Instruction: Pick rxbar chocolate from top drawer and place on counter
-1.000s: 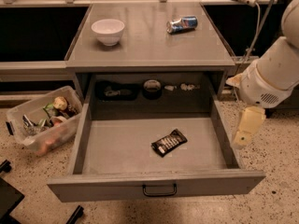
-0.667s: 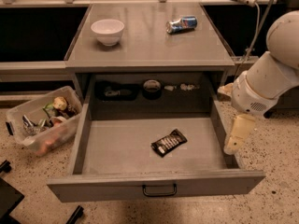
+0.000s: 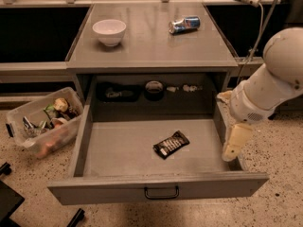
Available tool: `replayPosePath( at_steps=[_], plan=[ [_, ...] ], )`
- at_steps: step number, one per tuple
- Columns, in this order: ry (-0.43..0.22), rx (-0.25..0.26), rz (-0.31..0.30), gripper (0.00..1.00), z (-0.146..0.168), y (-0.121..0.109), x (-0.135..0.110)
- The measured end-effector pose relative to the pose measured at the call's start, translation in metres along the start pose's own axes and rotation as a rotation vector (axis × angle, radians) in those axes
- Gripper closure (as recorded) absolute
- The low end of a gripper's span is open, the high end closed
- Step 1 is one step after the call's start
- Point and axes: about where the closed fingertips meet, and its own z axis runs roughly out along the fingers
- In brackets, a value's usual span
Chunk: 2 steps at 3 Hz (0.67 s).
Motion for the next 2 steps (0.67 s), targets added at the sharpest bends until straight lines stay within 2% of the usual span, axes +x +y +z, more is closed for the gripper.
replayPosePath(
  at_steps=[2],
  plan=[
    [-0.078, 0.06, -0.128, 0.0, 0.096, -0.018, -0.035]
  ],
)
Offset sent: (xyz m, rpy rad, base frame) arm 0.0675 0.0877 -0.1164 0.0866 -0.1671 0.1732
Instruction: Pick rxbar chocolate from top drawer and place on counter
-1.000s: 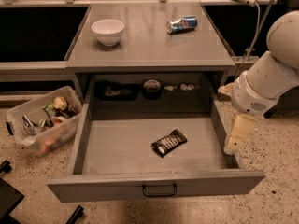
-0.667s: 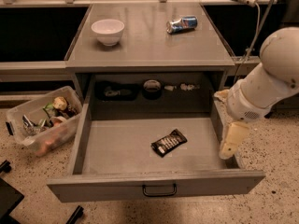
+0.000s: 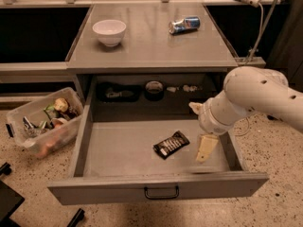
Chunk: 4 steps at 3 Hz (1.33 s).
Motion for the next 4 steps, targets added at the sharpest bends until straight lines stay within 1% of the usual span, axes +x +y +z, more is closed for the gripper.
replayPosePath(
  at_steps=[1, 2, 3, 4],
  plan=[
    [-0.04, 0.012, -0.043, 0.0, 0.036, -0.012, -0.016],
    [-0.04, 0.012, -0.044, 0.0, 0.036, -0.012, -0.016],
    [-0.035, -0.013, -0.066, 0.0, 0.05, -0.021, -0.02],
    [-0.04, -0.063, -0.115, 0.0, 0.077, -0.034, -0.03]
  ],
)
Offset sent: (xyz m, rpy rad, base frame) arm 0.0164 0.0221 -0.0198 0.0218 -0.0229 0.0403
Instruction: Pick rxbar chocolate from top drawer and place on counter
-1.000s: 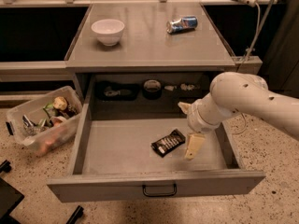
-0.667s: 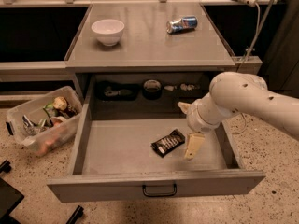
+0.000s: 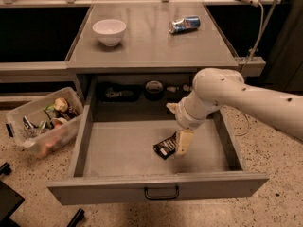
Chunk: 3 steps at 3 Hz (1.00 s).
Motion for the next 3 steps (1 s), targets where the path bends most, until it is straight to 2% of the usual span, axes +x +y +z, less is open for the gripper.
replayPosePath(
  at_steps=[1, 3],
  plan=[
    [-0.006, -0.056, -0.015, 0.0, 0.019, -0.002, 0.0],
    [-0.059, -0.056, 0.043, 0.0, 0.034, 0.011, 0.023]
  ],
)
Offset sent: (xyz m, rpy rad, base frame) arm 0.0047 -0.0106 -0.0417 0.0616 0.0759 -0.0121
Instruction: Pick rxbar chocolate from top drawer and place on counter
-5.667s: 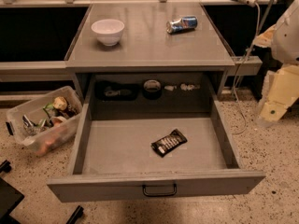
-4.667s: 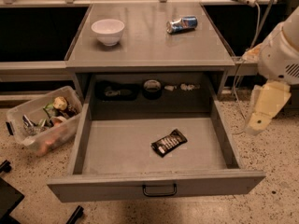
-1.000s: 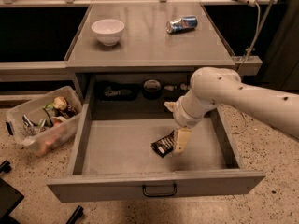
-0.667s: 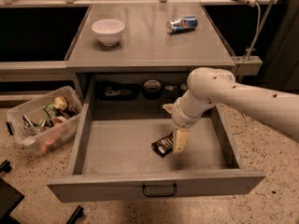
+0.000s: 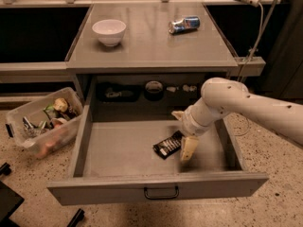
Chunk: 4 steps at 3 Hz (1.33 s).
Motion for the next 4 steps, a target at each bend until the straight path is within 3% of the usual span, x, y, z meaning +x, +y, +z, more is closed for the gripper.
replayPosePath(
  at_steps=[1, 3, 4],
  plan=[
    [-0.029, -0.007, 0.012, 0.0, 0.008, 0.008, 0.007],
    [-0.079, -0.152, -0.051, 0.0, 0.042, 0.023, -0.006],
    [-0.079, -0.159, -0.052, 0.19, 0.043, 0.024, -0.006]
  ],
)
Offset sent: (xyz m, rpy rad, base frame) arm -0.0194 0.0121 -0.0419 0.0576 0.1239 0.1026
